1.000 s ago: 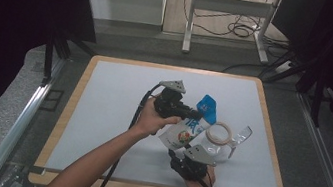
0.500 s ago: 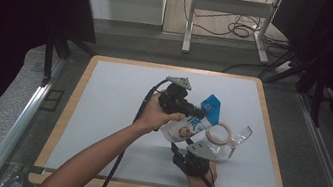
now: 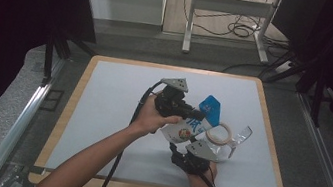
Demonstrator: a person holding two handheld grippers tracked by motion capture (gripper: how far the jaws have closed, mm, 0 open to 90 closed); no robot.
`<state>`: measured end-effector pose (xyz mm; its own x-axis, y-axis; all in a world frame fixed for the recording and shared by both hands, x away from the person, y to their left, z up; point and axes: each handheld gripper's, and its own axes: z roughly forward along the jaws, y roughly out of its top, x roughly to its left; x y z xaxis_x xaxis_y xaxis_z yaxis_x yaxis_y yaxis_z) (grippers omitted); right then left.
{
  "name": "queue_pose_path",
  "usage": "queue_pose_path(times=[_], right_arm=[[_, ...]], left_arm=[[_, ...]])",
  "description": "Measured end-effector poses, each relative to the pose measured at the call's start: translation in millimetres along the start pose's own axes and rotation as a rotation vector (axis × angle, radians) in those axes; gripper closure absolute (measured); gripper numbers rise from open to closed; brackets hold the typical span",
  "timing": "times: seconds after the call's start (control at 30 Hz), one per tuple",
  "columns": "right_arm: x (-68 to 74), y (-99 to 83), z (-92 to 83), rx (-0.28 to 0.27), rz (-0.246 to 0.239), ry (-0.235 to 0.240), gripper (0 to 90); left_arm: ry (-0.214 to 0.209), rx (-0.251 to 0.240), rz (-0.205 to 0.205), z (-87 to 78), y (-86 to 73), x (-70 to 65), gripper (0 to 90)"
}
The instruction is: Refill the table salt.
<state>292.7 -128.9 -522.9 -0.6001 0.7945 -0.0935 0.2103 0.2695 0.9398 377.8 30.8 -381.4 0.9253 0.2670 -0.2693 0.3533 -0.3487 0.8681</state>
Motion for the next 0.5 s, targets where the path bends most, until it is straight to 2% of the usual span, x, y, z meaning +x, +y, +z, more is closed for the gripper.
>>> queue_pose_path(times=[0.13,0.27,0.5], right_arm=[[-0.3,0.0,-0.2,0.001,-0.007,0.01,36.6],[1.0,-0.1,0.3,0.003,0.014,0.031,37.5],[1.2,-1.3,1.2,0.011,0.044,0.033,37.5]], left_arm=[[-0.009,-0.007,-0.02,3.1,-0.5,2.7,90.0],[0.006,0.007,-0.019,9.4,1.2,4.1,90.0],[0.007,0.011,-0.041,19.1,3.5,9.7,90.0]])
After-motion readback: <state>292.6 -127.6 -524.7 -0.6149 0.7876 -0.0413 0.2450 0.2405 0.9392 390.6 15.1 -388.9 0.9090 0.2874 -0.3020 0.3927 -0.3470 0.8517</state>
